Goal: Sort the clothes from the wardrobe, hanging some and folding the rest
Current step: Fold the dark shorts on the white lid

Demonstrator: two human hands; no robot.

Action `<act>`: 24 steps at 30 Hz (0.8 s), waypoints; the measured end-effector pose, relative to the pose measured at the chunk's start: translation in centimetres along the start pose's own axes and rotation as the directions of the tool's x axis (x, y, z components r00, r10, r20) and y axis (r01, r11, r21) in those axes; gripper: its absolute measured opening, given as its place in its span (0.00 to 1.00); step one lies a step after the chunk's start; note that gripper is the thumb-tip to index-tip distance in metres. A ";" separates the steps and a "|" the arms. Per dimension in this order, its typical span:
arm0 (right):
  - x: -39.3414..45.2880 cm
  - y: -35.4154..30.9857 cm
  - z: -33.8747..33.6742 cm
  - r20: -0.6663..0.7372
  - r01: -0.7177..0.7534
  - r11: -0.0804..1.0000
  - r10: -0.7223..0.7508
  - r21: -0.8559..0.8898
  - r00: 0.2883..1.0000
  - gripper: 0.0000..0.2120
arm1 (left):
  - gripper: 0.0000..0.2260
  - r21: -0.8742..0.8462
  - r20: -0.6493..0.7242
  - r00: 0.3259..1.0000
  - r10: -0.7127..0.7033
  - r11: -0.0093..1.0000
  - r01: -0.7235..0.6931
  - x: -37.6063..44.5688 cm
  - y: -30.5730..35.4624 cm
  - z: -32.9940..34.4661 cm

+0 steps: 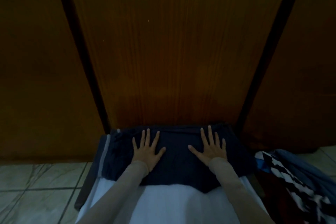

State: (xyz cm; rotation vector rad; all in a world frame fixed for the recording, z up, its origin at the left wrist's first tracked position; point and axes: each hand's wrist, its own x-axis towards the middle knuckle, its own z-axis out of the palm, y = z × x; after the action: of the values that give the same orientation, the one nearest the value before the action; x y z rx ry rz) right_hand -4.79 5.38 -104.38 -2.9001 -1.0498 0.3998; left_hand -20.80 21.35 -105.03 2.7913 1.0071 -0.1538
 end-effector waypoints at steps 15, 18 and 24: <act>-5.7 1.9 -0.4 -0.006 -0.072 0.975 0.072 -0.210 0.997 0.45 | 0.62 0.083 0.193 0.960 0.202 0.972 -0.221 -2.6 0.1 -0.9; -6.6 2.0 -0.3 0.011 -0.080 0.971 0.084 -0.227 0.996 0.45 | 0.61 0.047 0.219 0.938 0.268 0.958 -0.284 -4.7 0.1 -0.6; -8.7 2.6 0.5 -0.139 -0.130 0.978 0.107 -0.166 0.984 0.47 | 0.47 0.038 0.233 0.927 0.293 0.950 -0.309 -6.5 0.1 0.0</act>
State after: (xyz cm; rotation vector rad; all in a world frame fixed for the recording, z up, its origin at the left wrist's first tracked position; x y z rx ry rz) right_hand -9.75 -2.20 -103.19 -3.1033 -0.9403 0.1247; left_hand -25.73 17.17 -103.96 2.8687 0.5224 -0.4618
